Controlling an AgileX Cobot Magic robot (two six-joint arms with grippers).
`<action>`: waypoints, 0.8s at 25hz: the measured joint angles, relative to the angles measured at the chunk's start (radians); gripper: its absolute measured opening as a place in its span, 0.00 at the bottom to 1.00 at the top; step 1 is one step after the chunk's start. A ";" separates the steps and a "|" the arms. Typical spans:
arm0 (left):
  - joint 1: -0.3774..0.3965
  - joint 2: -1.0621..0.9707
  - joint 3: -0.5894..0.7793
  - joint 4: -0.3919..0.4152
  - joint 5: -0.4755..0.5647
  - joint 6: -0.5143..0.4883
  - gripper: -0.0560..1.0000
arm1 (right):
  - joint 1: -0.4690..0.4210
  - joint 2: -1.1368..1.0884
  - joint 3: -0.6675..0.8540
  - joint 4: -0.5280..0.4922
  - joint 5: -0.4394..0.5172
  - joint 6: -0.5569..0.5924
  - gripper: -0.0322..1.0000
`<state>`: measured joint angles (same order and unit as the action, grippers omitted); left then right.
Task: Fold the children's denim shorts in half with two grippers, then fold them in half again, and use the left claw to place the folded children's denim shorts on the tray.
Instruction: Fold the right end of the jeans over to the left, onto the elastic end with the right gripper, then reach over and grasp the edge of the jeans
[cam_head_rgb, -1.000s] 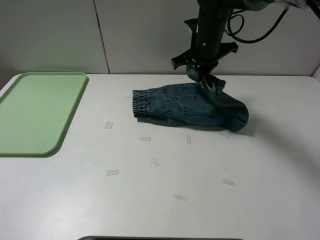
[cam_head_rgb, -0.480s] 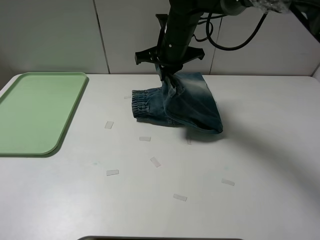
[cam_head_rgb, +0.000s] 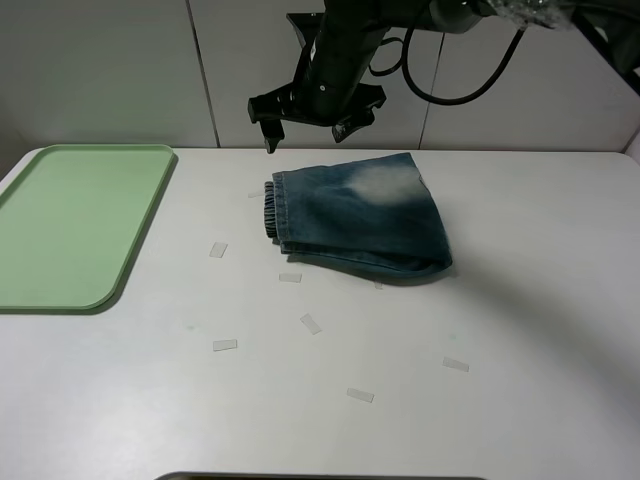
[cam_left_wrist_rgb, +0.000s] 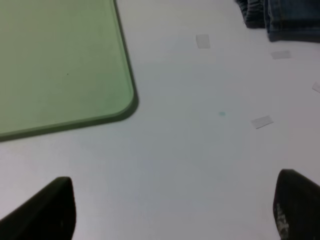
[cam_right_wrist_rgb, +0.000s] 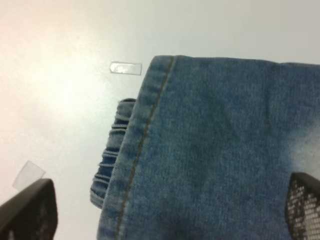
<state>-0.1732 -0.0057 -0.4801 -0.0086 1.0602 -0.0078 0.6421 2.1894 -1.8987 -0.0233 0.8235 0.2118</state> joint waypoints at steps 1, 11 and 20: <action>0.000 0.000 0.000 0.000 0.000 0.000 0.80 | 0.003 0.000 0.000 -0.009 0.001 -0.002 0.70; 0.000 0.000 0.000 0.000 0.000 0.000 0.80 | 0.020 -0.129 0.020 -0.076 0.045 -0.050 0.70; 0.000 0.000 0.000 0.000 0.000 0.000 0.80 | 0.015 -0.477 0.398 -0.153 -0.154 -0.052 0.70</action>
<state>-0.1732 -0.0057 -0.4801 -0.0086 1.0602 -0.0078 0.6576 1.7129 -1.5011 -0.1766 0.6692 0.1603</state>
